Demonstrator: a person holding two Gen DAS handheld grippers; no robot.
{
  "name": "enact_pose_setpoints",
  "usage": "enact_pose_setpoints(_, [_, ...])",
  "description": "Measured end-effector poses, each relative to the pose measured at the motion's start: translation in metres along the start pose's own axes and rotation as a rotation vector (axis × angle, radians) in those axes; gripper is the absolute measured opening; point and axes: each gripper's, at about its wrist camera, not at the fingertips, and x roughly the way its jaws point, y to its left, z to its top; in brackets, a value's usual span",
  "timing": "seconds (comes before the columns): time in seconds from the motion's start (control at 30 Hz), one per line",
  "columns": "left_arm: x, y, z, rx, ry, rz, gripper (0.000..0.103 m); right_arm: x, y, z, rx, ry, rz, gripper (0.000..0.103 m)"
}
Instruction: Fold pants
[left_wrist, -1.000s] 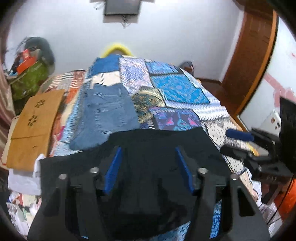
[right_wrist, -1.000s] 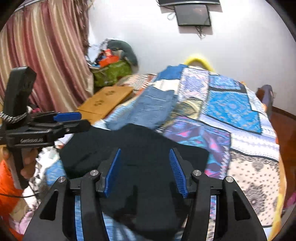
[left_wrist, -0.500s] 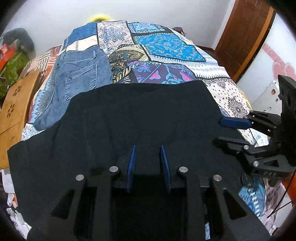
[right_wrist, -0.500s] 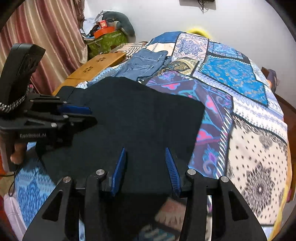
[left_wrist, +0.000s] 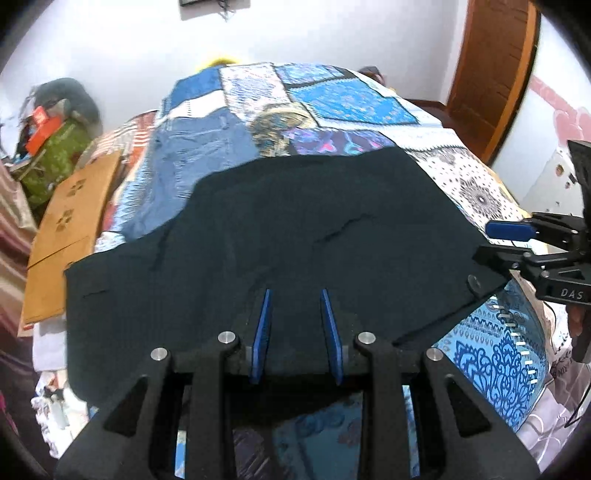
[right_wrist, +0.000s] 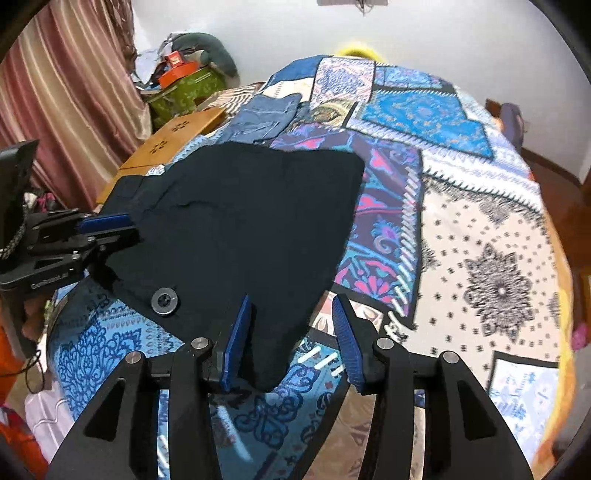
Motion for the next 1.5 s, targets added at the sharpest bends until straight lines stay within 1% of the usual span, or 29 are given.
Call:
enact_pose_setpoints(0.07, [-0.012,0.012,-0.001,-0.038,-0.014,0.002,0.029,-0.008,0.006,0.004,-0.012,-0.024,-0.010,0.044])
enact_pose_setpoints(0.13, [-0.026,0.028,-0.002,-0.082,-0.040,0.012,0.033,-0.017,0.014,0.011,-0.030,-0.057,-0.013,0.044])
enact_pose_setpoints(0.17, [-0.035,0.037,-0.003,-0.104,-0.057,0.027,0.042,-0.024,0.021,0.016,-0.044,-0.081,-0.014,0.045])
enact_pose_setpoints(0.2, [-0.043,0.046,-0.005,-0.123,-0.074,0.042,0.054,-0.028,0.025,0.019,-0.054,-0.098,-0.012,0.047])
enact_pose_setpoints(0.23, [-0.051,0.055,-0.007,-0.145,-0.093,0.060,0.061,-0.031,0.030,0.023,-0.063,-0.115,-0.008,0.048])
enact_pose_setpoints(0.27, [-0.060,0.066,-0.010,-0.170,-0.115,0.078,0.072,-0.034,0.036,0.026,-0.075,-0.134,-0.003,0.049])
enact_pose_setpoints(0.3, [-0.067,0.075,-0.013,-0.194,-0.132,0.095,0.080,-0.037,0.043,0.031,-0.089,-0.154,0.003,0.049])
enact_pose_setpoints(0.37, [-0.081,0.097,-0.022,-0.255,-0.162,0.127,0.084,-0.039,0.056,0.038,-0.116,-0.182,0.019,0.050])
enact_pose_setpoints(0.4, [-0.084,0.107,-0.026,-0.282,-0.165,0.131,0.085,-0.039,0.061,0.040,-0.124,-0.190,0.025,0.050])
enact_pose_setpoints(0.47, [-0.087,0.129,-0.037,-0.345,-0.155,0.125,0.085,-0.034,0.071,0.046,-0.138,-0.202,0.039,0.050])
enact_pose_setpoints(0.57, [-0.082,0.157,-0.056,-0.429,-0.112,0.101,0.085,-0.020,0.086,0.053,-0.156,-0.198,0.061,0.050])
enact_pose_setpoints(0.63, [-0.074,0.172,-0.073,-0.480,-0.072,0.082,0.085,-0.008,0.094,0.055,-0.167,-0.185,0.073,0.050])
enact_pose_setpoints(0.7, [-0.063,0.180,-0.086,-0.520,-0.037,0.056,0.085,0.009,0.104,0.055,-0.182,-0.153,0.078,0.050])
enact_pose_setpoints(0.73, [-0.057,0.185,-0.093,-0.545,-0.017,0.036,0.085,0.014,0.107,0.054,-0.188,-0.143,0.079,0.050])
enact_pose_setpoints(0.83, [-0.034,0.196,-0.115,-0.637,0.053,-0.056,0.085,0.035,0.116,0.049,-0.216,-0.092,0.081,0.050])
enact_pose_setpoints(0.93, [-0.017,0.201,-0.131,-0.697,0.098,-0.136,0.085,0.053,0.123,0.044,-0.258,-0.036,0.061,0.050])
enact_pose_setpoints(1.0, [-0.009,0.201,-0.135,-0.724,0.108,-0.180,0.085,0.065,0.124,0.040,-0.276,0.015,0.055,0.050])
enact_pose_setpoints(1.03, [-0.006,0.202,-0.136,-0.738,0.102,-0.201,0.086,0.067,0.125,0.039,-0.274,0.027,0.055,0.050])
enact_pose_setpoints(1.13, [0.008,0.210,-0.138,-0.807,0.099,-0.283,0.087,0.065,0.121,0.040,-0.271,0.038,0.073,0.050])
enact_pose_setpoints(1.17, [0.012,0.212,-0.137,-0.820,0.101,-0.295,0.088,0.065,0.121,0.039,-0.273,0.040,0.078,0.050])
enact_pose_setpoints(1.27, [0.028,0.216,-0.128,-0.850,0.123,-0.305,0.092,0.065,0.120,0.040,-0.272,0.042,0.088,0.050])
enact_pose_setpoints(1.3, [0.033,0.217,-0.125,-0.868,0.127,-0.300,0.094,0.065,0.120,0.040,-0.270,0.042,0.093,0.050])
enact_pose_setpoints(1.33, [0.036,0.219,-0.123,-0.879,0.130,-0.294,0.095,0.066,0.120,0.040,-0.268,0.043,0.095,0.050])
enact_pose_setpoints(1.43, [0.045,0.221,-0.111,-0.896,0.147,-0.226,0.094,0.066,0.119,0.040,-0.258,0.042,0.109,0.050])
enact_pose_setpoints(1.47, [0.046,0.221,-0.107,-0.893,0.153,-0.200,0.085,0.066,0.119,0.041,-0.255,0.041,0.112,0.050])
enact_pose_setpoints(1.5, [0.045,0.221,-0.105,-0.880,0.158,-0.156,0.065,0.066,0.118,0.041,-0.252,0.040,0.116,0.050])
